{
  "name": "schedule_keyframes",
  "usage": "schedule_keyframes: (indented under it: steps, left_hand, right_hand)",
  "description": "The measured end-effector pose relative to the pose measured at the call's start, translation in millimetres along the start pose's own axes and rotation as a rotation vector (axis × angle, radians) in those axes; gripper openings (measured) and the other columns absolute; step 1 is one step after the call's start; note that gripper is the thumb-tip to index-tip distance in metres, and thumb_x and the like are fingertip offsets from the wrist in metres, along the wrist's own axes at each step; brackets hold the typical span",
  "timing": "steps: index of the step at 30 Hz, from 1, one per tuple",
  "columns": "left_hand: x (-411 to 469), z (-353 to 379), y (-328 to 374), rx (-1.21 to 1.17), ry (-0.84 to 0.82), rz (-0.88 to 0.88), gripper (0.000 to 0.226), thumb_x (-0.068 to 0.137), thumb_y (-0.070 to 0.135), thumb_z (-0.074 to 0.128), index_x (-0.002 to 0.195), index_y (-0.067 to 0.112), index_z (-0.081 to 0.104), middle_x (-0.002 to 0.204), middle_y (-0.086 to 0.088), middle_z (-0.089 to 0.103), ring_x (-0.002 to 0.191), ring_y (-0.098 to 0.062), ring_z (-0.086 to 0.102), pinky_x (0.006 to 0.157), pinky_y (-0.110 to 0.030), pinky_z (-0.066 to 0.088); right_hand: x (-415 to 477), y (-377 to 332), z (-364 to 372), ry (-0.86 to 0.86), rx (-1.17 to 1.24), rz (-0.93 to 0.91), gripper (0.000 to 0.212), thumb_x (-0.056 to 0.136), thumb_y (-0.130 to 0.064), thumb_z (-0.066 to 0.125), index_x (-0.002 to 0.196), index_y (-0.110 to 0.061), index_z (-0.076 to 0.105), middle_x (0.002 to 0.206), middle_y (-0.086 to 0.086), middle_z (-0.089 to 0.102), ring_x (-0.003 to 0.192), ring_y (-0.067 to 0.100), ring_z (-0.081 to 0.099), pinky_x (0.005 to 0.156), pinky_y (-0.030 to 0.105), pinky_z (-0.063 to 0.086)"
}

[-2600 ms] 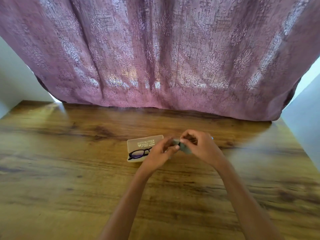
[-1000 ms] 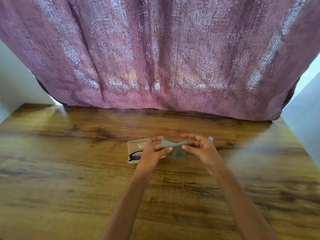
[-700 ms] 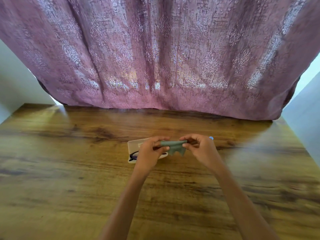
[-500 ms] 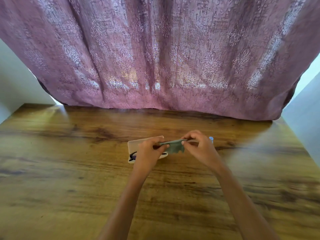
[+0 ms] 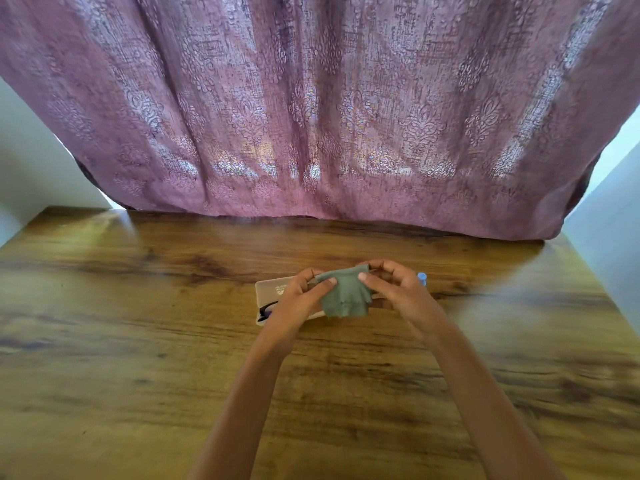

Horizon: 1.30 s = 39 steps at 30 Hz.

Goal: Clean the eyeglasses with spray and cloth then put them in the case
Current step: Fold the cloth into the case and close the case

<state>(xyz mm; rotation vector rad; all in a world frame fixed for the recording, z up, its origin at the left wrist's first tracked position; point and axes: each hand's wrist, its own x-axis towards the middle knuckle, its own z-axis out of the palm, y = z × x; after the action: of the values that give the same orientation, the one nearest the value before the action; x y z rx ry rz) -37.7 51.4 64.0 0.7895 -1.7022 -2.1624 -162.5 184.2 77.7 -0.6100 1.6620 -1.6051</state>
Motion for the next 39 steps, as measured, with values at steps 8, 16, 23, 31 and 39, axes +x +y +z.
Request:
schedule_keyframes:
  steps: [8,16,23,31,39]
  left_hand:
    - [-3.1,-8.0,2.9,0.030,-0.080,0.052,0.036,0.079,0.003,0.070,0.114,0.008,0.063,0.106,-0.008,0.072,0.099,-0.022,0.067,0.087,-0.033,0.054]
    - [-4.9,-3.5,3.2,0.007,0.027,0.121,0.024,0.087,-0.008,0.053,0.097,0.008,0.068,0.102,-0.005,0.072,0.100,-0.019,0.066,0.085,-0.033,0.055]
    - [-4.8,-1.6,8.4,-0.291,0.056,-0.105,0.022,0.096,0.010,0.047,0.107,0.005,0.065,0.097,-0.011,0.071,0.084,-0.024,0.071,0.069,-0.026,0.059]
    - [-4.2,-2.6,5.4,-0.220,0.038,-0.044,0.041,0.078,0.012,0.070,0.118,0.006,0.061,0.101,-0.011,0.071,0.091,-0.020,0.070,0.074,-0.021,0.057]
    - [-2.4,-3.7,2.9,-0.188,0.024,0.008,0.033,0.082,0.006,0.066,0.115,0.009,0.064,0.103,-0.013,0.071,0.091,-0.019,0.069,0.073,-0.019,0.056]
  right_hand:
    - [1.1,-1.1,-6.7,-0.041,0.035,-0.073,0.032,0.075,0.005,0.071,0.103,-0.012,0.070,0.094,0.008,0.074,0.088,0.020,0.070,0.070,0.025,0.057]
    - [1.1,-0.1,-8.6,-0.080,-0.096,-0.243,0.029,0.083,0.014,0.057,0.077,-0.009,0.073,0.096,0.003,0.073,0.097,0.017,0.068,0.080,0.024,0.053]
    - [3.8,3.8,-8.9,-0.072,-0.191,-0.248,0.034,0.083,0.015,0.057,0.073,-0.014,0.072,0.093,0.001,0.073,0.094,0.010,0.068,0.076,0.020,0.053]
    - [2.1,5.4,-6.4,-0.052,-0.247,-0.187,0.035,0.088,0.007,0.052,0.074,-0.018,0.072,0.093,-0.006,0.071,0.090,0.004,0.065,0.077,0.019,0.050]
    - [4.2,12.2,0.4,0.008,-0.039,0.022,0.048,0.067,-0.026,0.080,0.111,-0.016,0.064,0.104,0.004,0.071,0.095,0.015,0.068,0.083,0.027,0.054]
